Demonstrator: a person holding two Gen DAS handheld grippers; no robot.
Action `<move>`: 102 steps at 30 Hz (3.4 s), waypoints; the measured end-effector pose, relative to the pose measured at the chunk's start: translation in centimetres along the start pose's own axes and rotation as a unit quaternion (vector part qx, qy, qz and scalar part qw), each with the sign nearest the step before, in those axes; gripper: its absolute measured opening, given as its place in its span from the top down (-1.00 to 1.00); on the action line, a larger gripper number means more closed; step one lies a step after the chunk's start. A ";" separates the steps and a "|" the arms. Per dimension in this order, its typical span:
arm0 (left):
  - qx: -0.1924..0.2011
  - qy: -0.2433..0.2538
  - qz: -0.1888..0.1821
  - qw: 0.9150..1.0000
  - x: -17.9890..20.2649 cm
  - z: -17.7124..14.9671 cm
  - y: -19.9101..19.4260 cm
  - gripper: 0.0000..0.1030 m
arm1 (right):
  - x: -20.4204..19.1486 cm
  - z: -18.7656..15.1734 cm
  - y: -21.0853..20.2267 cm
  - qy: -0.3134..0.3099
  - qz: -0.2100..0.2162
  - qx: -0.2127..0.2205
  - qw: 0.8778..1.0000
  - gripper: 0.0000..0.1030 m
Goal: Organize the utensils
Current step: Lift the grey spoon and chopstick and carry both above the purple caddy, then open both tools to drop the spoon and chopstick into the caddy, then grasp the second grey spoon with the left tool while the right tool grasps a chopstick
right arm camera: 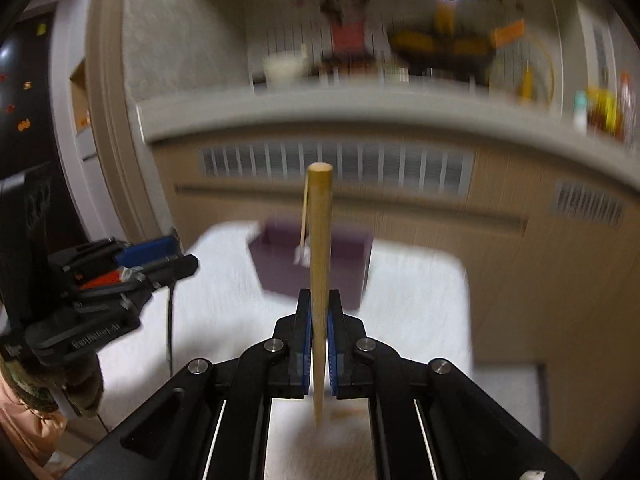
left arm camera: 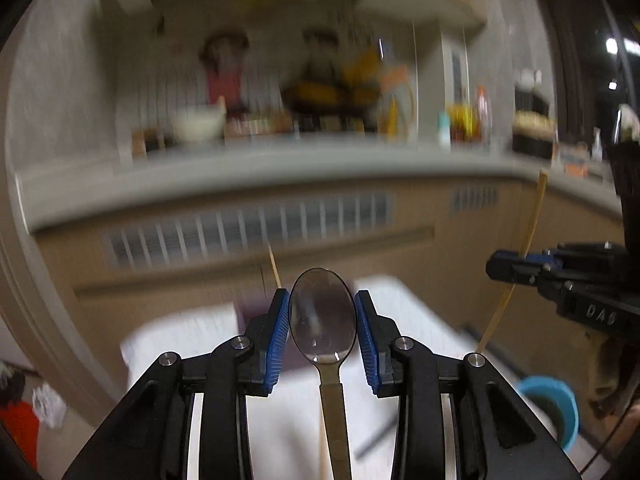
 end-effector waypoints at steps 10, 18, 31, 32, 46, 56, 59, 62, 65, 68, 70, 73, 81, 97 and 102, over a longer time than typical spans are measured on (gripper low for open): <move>0.131 -0.049 0.045 0.989 -4.6 12.8 0.6 0.34 | 0.5 14.0 -0.2 -0.033 -0.033 0.108 0.993 0.87; 0.104 -0.055 0.064 0.991 -5.6 11.3 9.3 0.34 | 1.3 13.8 7.2 -0.032 -0.029 0.087 0.995 0.87; -0.017 -0.072 0.043 0.996 -5.5 2.3 22.4 0.34 | 4.8 7.1 20.6 -0.013 -0.034 -0.034 0.999 0.87; -0.029 -0.073 0.040 0.996 -5.4 1.3 23.1 0.34 | 5.0 6.4 21.6 -0.008 -0.031 -0.047 0.998 0.87; -0.100 -0.071 0.030 0.992 -4.4 -5.7 25.3 0.32 | 5.8 0.9 26.2 0.015 -0.004 -0.118 0.993 0.82; -0.118 -0.086 0.018 0.989 -4.3 -9.8 19.4 -0.28 | 6.4 -2.7 21.8 0.004 -0.004 -0.122 0.992 0.02; -0.137 -0.069 0.003 0.988 -3.0 -11.5 17.8 -0.42 | 6.9 -4.6 19.4 0.002 -0.012 -0.128 0.992 -0.19; -0.160 -0.043 -0.013 0.986 -1.2 -13.9 15.8 -0.44 | 8.0 -7.0 17.1 0.004 -0.026 -0.142 0.990 -0.30; -0.183 -0.021 -0.031 0.982 1.0 -15.6 14.6 -0.45 | 9.0 -10.0 15.0 0.018 -0.036 -0.162 0.986 -0.35; -0.208 -0.007 -0.055 0.976 2.9 -17.9 13.2 -0.47 | 10.0 -13.0 13.6 0.043 -0.046 -0.175 0.982 -0.35; -0.225 0.005 -0.075 0.971 4.5 -19.2 12.5 -0.47 | 10.7 -15.5 12.7 0.065 -0.053 -0.188 0.979 -0.36; -0.236 0.033 -0.105 0.965 7.3 -20.0 12.0 -0.47 | 11.5 -18.6 11.0 0.087 -0.069 -0.203 0.973 -0.37; -0.262 0.126 -0.198 0.936 15.7 -20.3 13.8 -0.04 | 11.3 -20.8 7.0 0.068 -0.105 -0.181 0.975 -0.48; -0.320 0.135 -0.187 0.919 18.5 -20.7 19.5 0.13 | 13.0 -21.6 5.3 0.106 -0.095 -0.154 0.978 -0.49; -0.284 0.172 -0.161 0.929 19.0 -21.1 17.9 0.32 | 12.4 -21.4 5.8 0.104 -0.090 -0.156 0.978 -0.49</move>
Point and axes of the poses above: each gripper's, at about its wrist camera, not at the fingertips, and y roughly the way its jaws point, x to its right, z to its top, the point moved 5 cm from there along y, roughly the way its jaws point, and after that the axes turned 11 degrees about z, right-handed, at the moved point
